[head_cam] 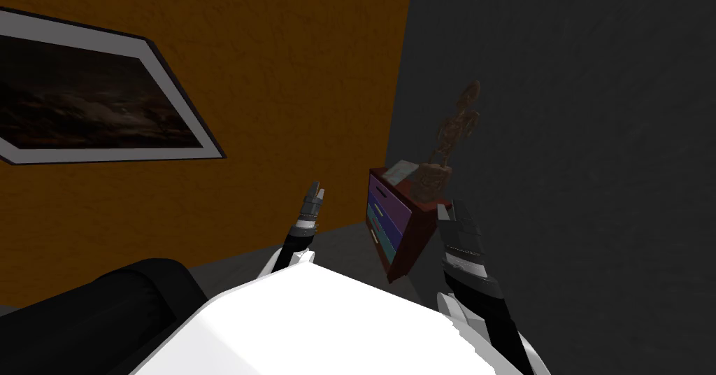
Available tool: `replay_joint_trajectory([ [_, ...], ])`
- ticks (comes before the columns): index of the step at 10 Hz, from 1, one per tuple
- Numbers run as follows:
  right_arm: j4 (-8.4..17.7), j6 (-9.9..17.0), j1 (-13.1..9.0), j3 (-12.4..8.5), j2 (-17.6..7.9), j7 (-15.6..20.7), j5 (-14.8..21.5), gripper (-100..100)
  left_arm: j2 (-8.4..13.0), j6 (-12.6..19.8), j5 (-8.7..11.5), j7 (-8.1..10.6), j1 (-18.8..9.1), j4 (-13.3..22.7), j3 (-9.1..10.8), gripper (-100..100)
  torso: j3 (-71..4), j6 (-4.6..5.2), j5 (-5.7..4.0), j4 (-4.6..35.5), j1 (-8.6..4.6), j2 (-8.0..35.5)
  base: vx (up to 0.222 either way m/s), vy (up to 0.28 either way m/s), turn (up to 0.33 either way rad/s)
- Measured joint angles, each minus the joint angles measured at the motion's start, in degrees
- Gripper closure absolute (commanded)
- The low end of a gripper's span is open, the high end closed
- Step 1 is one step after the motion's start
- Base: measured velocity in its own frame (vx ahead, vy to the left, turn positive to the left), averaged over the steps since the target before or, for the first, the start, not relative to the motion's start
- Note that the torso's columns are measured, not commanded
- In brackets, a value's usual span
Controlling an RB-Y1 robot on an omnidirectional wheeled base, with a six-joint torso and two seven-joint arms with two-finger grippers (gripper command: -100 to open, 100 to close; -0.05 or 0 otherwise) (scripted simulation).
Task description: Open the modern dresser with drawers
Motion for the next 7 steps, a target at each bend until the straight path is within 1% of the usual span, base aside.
replay_joint_trajectory([
  [1,0.0,0.0,0.0,0.0,0.0,0.0,0.0,0,0.0,0.0,0.0,0.00,0.0,0.0,0.00,0,-4.7,0.00,0.00,2.3,0.00,2.3,0.000,0.000,0.000],
  [2,0.0,0.0,0.0,0.0,0.0,0.0,0.0,0,0.0,0.0,0.0,0.00,0.0,0.0,0.00,0,-12.0,0.00,0.00,6.0,0.00,6.0,0.000,0.000,0.000],
  [7,0.0,0.0,0.0,0.0,0.0,0.0,0.0,0,0.0,0.0,0.0,0.00,0.0,0.0,0.00,0,-53.8,0.00,0.00,26.9,0.00,26.9,0.000,0.000,0.000],
])
